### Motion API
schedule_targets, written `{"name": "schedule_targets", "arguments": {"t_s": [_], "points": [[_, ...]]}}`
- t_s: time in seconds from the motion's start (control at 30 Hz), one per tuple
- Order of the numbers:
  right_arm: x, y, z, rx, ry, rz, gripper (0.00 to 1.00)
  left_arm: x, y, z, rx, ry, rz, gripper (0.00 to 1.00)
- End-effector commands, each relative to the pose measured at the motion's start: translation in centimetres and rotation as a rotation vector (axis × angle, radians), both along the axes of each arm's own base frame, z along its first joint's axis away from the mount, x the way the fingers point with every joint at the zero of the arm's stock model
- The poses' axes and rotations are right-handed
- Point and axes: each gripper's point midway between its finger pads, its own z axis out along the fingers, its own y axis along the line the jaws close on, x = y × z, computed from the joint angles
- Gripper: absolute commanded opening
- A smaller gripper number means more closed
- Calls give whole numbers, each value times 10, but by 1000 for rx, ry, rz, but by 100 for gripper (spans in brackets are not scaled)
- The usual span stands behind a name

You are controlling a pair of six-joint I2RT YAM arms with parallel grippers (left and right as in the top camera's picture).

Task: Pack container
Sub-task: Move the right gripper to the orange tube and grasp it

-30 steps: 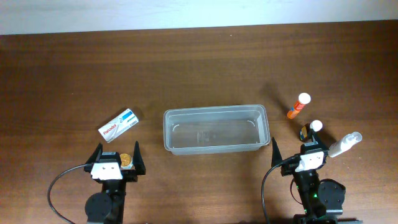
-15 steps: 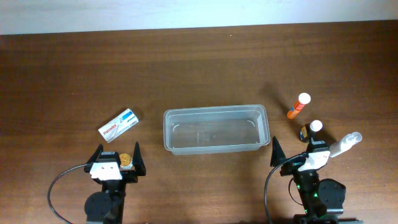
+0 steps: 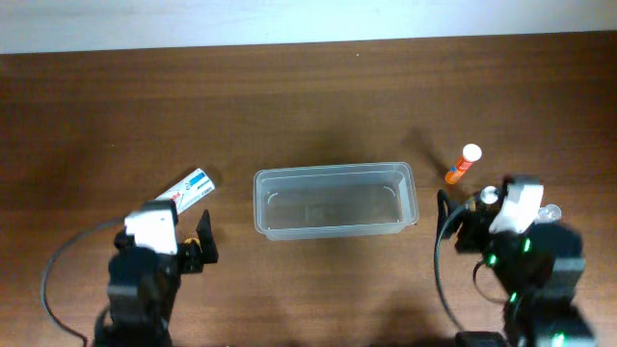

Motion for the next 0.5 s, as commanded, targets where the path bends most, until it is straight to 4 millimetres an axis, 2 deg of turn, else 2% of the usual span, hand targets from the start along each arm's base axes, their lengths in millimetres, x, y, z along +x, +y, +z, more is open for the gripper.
{"name": "schedule_targets", "arguments": {"t_s": [0.0, 0.23, 0.37, 0.47], "points": [[24, -3, 22, -18, 115, -3, 98, 12, -6, 13, -17, 102, -21, 99], [61, -5, 15, -82, 514, 74, 98, 24, -29, 7, -75, 355, -119, 100], [91, -27, 4, -140, 626, -13, 98, 30, -34, -7, -88, 439, -133, 99], [108, -39, -9, -109, 671, -55, 98, 32, -34, -16, -87, 476, -131, 99]]}}
